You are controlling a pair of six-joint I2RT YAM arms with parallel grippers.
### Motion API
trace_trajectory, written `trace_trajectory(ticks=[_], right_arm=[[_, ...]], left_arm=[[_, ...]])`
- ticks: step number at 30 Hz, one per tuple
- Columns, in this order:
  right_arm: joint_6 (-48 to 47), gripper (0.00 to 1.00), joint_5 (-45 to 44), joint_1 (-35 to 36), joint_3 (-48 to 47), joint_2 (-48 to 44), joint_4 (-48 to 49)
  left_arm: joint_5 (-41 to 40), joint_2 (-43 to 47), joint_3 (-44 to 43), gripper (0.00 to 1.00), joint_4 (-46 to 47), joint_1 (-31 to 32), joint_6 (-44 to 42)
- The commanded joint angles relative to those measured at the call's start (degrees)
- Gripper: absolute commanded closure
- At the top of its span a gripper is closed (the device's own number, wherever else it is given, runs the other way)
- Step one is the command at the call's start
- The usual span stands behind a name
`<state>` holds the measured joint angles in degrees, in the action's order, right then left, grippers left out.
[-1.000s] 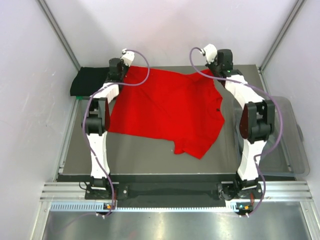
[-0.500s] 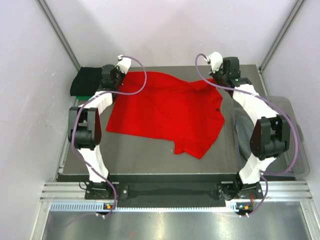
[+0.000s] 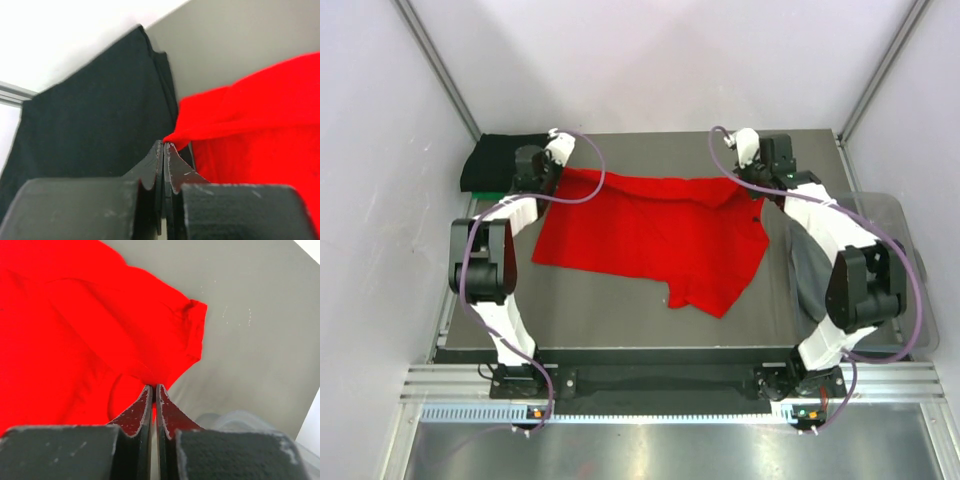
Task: Fold and stack the t-shirts
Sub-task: Fold the tshirt
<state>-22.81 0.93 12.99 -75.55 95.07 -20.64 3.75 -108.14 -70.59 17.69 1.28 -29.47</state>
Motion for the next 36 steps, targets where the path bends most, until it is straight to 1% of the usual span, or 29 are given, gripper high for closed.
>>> trace_trajectory(ticks=[1,12,17,30,33,34,35,36], right_arm=[[2.85,1.00,2.50,0.45,0.49,-6.02,1.05],[4.44,1.00,6.28,1.68,8.66,-10.95,-0.01],[4.97,1.00,6.54,2.21,12.44,-13.68,1.39],[6.28,1.00,8.48,2.30,14.29,-17.28,1.22],[6.37,1.00,8.74,2.21,14.55,-17.28,1.39],[6.37,1.00,8.91,2.30,14.73,-17.37,1.48],[6.46,1.00,8.91,2.21,14.73,-17.28,1.48],[6.55,1.00,8.91,2.21,14.73,-17.02,1.57]], left_arm=[[1.97,3.81,1.59,1.00,3.49,-0.22,-1.37],[2.05,5.83,7.82,1.00,3.31,-0.40,-2.26],[0.73,5.92,9.59,1.00,4.19,-0.57,-2.34],[-0.84,4.69,11.43,1.00,4.37,-0.93,-3.66],[-1.37,4.69,10.83,1.00,1.83,-0.93,-3.49],[-2.33,4.78,10.56,0.96,-0.36,-0.84,-3.14],[-2.43,5.04,10.30,0.88,-1.34,-0.93,-2.18],[-2.08,6.52,10.21,0.77,-2.04,-0.93,-1.91]])
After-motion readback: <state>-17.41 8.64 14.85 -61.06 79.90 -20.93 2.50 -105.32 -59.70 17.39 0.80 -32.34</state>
